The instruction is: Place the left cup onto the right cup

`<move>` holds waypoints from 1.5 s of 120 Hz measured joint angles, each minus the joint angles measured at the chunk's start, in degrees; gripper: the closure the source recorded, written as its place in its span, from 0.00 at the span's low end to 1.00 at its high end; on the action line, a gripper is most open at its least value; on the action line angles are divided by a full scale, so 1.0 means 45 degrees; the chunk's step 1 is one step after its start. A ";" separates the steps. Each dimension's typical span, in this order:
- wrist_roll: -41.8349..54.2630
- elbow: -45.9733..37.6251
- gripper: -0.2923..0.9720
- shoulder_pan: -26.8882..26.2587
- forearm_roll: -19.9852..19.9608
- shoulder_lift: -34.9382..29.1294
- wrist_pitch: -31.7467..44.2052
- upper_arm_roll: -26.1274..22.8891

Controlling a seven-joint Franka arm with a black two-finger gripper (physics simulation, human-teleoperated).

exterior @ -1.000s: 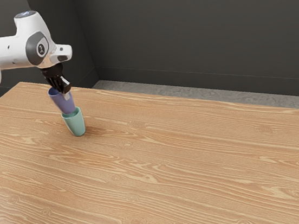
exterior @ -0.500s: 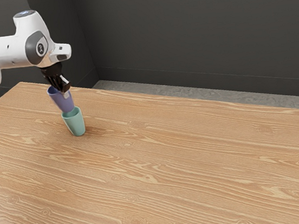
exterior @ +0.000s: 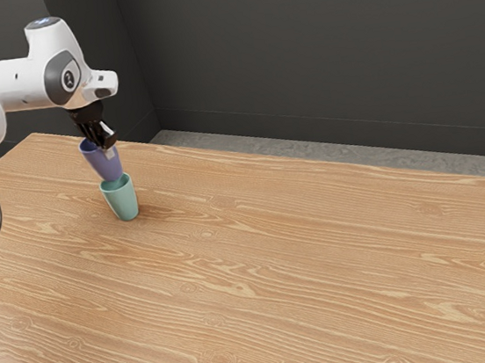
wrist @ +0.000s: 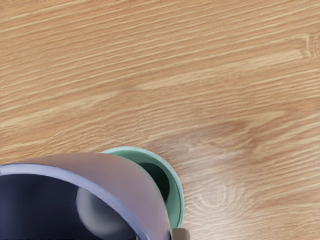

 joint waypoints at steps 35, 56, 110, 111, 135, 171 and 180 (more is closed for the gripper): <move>0.0013 0.0011 0.85 -0.0022 0.0000 0.0149 0.0048 -0.0010; 0.0018 0.0011 0.85 -0.0022 0.0000 0.0248 0.0092 -0.0016; 0.0023 0.0012 0.85 -0.0003 0.0002 0.0399 0.0164 0.0001; 0.0023 0.0012 0.85 -0.0003 0.0002 0.0404 0.0166 0.0001; 0.0022 0.0012 0.85 0.0015 0.0004 0.0494 0.0196 0.0009; 0.0023 0.0012 0.85 0.0017 0.0000 0.0611 0.0217 0.0020; 0.0024 0.0012 0.85 0.0017 -0.0001 0.0677 0.0224 0.0021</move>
